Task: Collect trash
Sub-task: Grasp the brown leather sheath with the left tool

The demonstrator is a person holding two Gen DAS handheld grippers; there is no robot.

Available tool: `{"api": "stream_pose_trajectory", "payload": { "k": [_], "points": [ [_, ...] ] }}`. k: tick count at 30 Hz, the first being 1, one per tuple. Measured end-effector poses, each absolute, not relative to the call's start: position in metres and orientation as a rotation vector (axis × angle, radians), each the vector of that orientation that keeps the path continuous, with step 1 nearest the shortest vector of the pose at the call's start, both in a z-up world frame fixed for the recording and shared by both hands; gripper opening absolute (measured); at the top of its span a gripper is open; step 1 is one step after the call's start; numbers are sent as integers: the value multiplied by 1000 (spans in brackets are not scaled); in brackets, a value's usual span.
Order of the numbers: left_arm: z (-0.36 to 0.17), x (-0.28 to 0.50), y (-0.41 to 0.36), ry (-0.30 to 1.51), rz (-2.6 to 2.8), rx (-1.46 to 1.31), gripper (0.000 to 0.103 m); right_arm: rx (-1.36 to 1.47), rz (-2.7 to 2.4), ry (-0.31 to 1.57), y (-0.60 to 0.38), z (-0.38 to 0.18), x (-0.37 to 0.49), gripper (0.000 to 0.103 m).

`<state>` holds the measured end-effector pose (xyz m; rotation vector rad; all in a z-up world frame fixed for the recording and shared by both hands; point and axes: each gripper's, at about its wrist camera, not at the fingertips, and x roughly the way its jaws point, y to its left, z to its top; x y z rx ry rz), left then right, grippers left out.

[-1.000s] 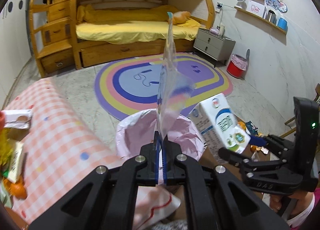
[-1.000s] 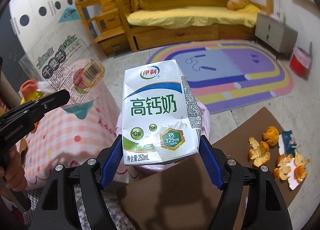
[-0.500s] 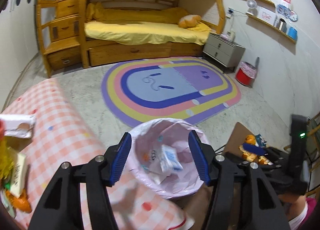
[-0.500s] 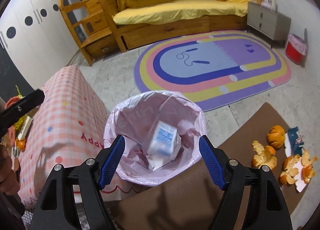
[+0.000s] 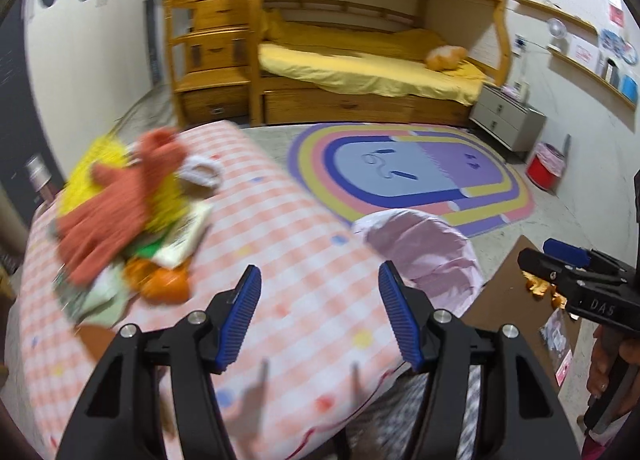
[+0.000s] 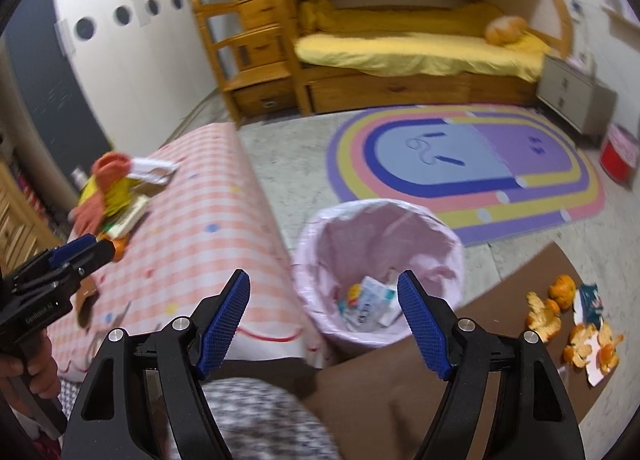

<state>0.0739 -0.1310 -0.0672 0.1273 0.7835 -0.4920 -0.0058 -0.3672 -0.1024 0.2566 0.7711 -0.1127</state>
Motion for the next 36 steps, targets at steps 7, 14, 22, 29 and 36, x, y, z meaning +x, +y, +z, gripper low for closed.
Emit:
{"api": "stream_pose_trajectory", "payload": {
  "k": [7,14,22,29,36],
  "points": [
    [-67,67,-63,780,-318,64,65,170,17,768,-302,-90,9,55],
    [-88,80,-18,814,-164,22,77,102,112,756,-252,-84,23,55],
    [-126,110,-10,919,-85,42,78,84,130,781,-237,-90,27,55],
    [-128,102,15,971,-108,19,78,70,156,793,-224,-92,26,55],
    [-124,78,47,986,-137,-68,74,47,183,789,-207,-93,26,55]
  ]
}}
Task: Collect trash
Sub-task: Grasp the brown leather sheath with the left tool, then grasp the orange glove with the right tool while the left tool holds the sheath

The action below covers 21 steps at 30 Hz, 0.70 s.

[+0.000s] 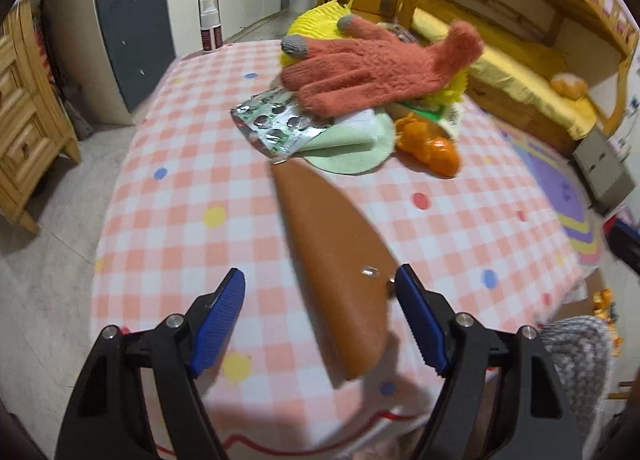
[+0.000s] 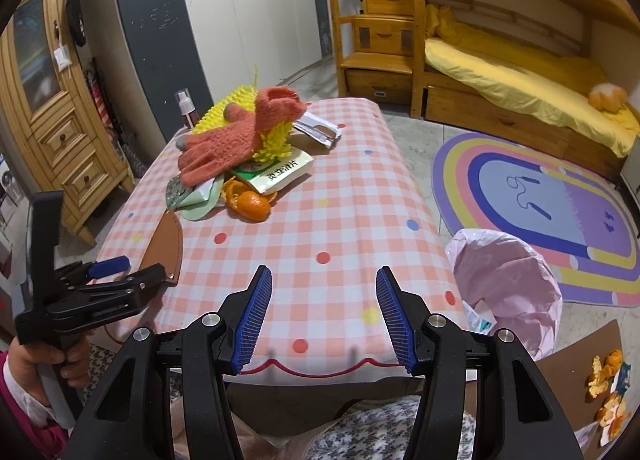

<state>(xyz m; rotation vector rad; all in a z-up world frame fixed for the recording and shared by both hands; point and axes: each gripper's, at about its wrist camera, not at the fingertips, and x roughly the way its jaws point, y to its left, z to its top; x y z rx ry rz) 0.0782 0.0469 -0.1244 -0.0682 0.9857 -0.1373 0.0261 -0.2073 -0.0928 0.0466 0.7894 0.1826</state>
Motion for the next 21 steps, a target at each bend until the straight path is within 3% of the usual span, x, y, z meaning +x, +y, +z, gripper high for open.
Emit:
{"api": "stream_pose_trajectory", "payload": {
  "k": [6,9,10,15,21],
  "points": [
    [-131,84,21,982,-87,1,74,31,197,791,-202,-93,27,51],
    [-132,84,12,963,-38,56,69,35,202,793,-201,-94,27,51],
    [-132,83,12,959,-42,54,62,37,206,793,-201,-94,26,51],
    [-131,71,15,942,-53,57,60,32,230,802,-195,-97,27,51],
    [-108,65,31,909,-80,18,59,17,251,790,-182,-91,42,59]
  ]
}}
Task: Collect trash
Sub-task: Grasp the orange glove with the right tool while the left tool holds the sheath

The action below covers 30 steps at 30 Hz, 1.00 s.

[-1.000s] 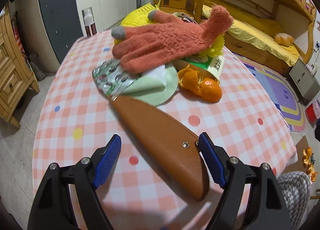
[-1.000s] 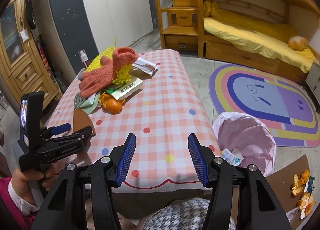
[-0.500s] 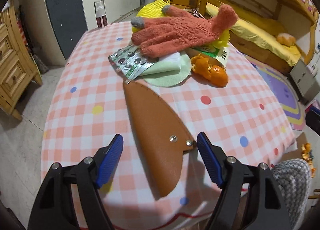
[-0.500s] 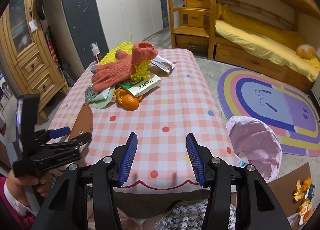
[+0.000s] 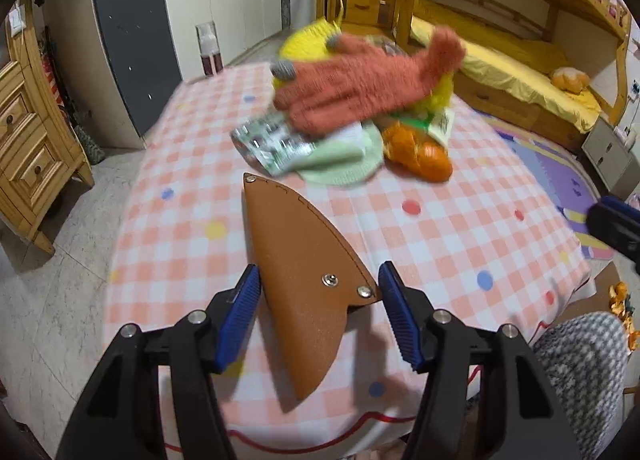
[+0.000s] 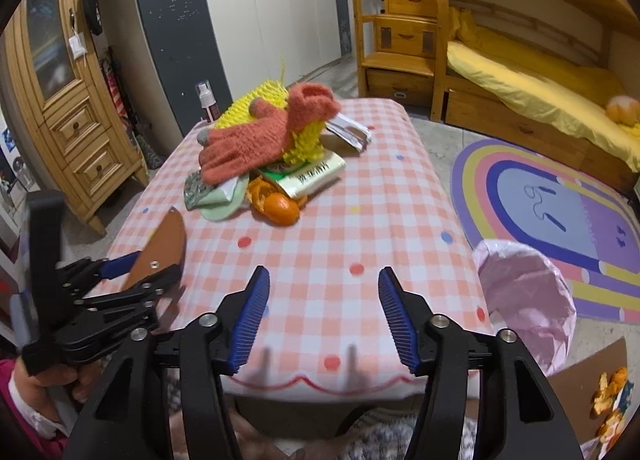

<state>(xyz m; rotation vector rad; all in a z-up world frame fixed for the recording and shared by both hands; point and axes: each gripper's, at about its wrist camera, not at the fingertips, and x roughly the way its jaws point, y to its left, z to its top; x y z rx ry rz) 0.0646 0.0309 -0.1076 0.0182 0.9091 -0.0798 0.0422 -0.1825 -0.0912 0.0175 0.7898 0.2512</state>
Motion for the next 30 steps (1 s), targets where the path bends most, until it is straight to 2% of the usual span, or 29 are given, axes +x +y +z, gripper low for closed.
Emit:
{"api": "stream_pose_trajectory", "payload": {
  "k": [4,6,7,8,10,12,16,21,22,25,28,30],
  "points": [
    [-80,70,43,867,-76,10,59,-5,273,777,-169,-84,66,59],
    [-70,79,49,853,-71,8,59,-17,279,770,-161,-80,84,55],
    [-64,85,53,845,-69,1,59,-21,280,764,-158,-79,92,47],
    [-59,91,57,835,-61,1,59,-29,276,757,-154,-76,102,43],
    [-54,103,63,817,-49,5,59,-39,268,744,-148,-71,120,43],
    [-49,115,69,801,-39,10,59,-46,261,728,-143,-65,138,44],
    [-51,128,77,800,-31,3,59,-66,215,756,-134,-66,171,64],
    [-59,133,80,819,-43,-5,59,-33,157,798,-129,-70,197,64],
    [-61,133,80,824,-45,-5,59,-40,142,804,-128,-71,200,61],
    [-62,129,85,832,-41,-12,59,-40,116,828,-128,-70,206,29],
    [-56,124,91,823,-36,-19,59,-48,124,824,-125,-64,202,18],
    [-45,120,92,805,-35,-13,59,-57,155,808,-123,-55,194,16]
  ]
}}
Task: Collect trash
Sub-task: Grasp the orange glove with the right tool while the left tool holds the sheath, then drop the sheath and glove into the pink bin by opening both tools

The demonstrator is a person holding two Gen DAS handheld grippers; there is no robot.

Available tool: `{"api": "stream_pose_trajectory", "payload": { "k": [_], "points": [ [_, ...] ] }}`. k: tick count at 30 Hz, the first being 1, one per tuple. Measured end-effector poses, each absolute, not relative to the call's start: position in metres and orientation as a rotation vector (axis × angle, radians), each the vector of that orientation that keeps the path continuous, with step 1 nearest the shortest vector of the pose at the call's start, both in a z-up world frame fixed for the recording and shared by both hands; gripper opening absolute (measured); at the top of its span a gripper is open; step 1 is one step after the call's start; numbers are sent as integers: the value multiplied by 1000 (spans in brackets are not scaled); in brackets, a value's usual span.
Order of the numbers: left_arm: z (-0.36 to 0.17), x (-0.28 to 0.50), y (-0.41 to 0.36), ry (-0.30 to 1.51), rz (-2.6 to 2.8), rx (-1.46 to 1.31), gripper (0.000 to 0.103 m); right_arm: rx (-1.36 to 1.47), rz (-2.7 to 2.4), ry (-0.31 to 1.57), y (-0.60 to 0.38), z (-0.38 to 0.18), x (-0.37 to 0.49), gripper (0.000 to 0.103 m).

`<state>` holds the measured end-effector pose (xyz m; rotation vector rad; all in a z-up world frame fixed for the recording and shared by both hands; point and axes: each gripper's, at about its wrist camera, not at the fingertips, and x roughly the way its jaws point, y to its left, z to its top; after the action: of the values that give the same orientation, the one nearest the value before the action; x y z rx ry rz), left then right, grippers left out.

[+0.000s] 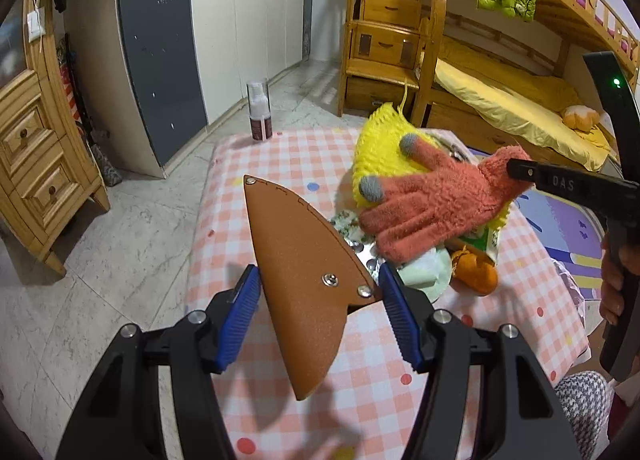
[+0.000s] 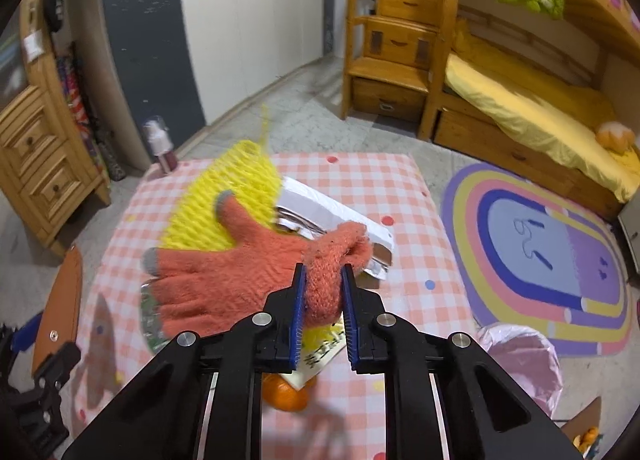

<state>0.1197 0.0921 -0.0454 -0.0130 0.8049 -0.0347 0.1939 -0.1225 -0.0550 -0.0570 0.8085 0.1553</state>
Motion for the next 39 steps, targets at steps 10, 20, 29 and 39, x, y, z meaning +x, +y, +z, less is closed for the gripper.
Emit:
{"api": "stream_pose_trajectory", "payload": {
  "k": [10,20,29,39],
  "points": [
    [4,92,84,752,-133,-23,60,-60,344,623,-116,25,128,14],
    [-11,64,31,779,-306,0,60,10,328,598,-182,18,46,14],
    [-26,53,-55,782,-452,67,60,76,157,592,-255,6,10,14],
    [-43,64,-184,803,-664,196,60,110,-87,573,-344,-5,-17,14]
  ]
}}
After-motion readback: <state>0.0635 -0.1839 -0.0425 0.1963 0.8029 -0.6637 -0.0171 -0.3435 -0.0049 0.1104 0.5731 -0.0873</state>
